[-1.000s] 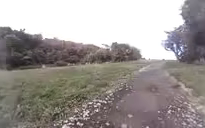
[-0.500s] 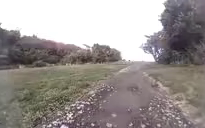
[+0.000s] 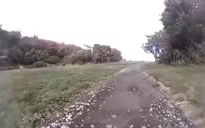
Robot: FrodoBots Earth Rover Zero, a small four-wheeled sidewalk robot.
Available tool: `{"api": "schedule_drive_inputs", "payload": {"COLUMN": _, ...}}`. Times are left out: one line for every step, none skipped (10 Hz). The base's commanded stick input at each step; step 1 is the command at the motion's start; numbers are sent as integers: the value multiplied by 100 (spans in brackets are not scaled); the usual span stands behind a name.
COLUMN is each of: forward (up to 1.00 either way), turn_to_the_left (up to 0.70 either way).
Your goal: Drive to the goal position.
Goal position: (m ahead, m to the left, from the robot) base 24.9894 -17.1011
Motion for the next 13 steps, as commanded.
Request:
{"api": "schedule_drive_inputs", "payload": {"forward": 100, "turn_to_the_left": -24}}
{"api": "schedule_drive_inputs", "payload": {"forward": 100, "turn_to_the_left": -38}}
{"api": "schedule_drive_inputs", "payload": {"forward": 100, "turn_to_the_left": -40}}
{"api": "schedule_drive_inputs", "payload": {"forward": 100, "turn_to_the_left": -40}}
{"api": "schedule_drive_inputs", "payload": {"forward": 100, "turn_to_the_left": -40}}
{"api": "schedule_drive_inputs", "payload": {"forward": 100, "turn_to_the_left": -30}}
{"api": "schedule_drive_inputs", "payload": {"forward": 100, "turn_to_the_left": -19}}
{"api": "schedule_drive_inputs", "payload": {"forward": 100, "turn_to_the_left": 0}}
{"api": "schedule_drive_inputs", "payload": {"forward": 100, "turn_to_the_left": 0}}
{"api": "schedule_drive_inputs", "payload": {"forward": 100, "turn_to_the_left": 0}}
{"api": "schedule_drive_inputs", "payload": {"forward": 100, "turn_to_the_left": 0}}
{"api": "schedule_drive_inputs", "payload": {"forward": 100, "turn_to_the_left": 0}}
{"api": "schedule_drive_inputs", "payload": {"forward": 100, "turn_to_the_left": -1}}
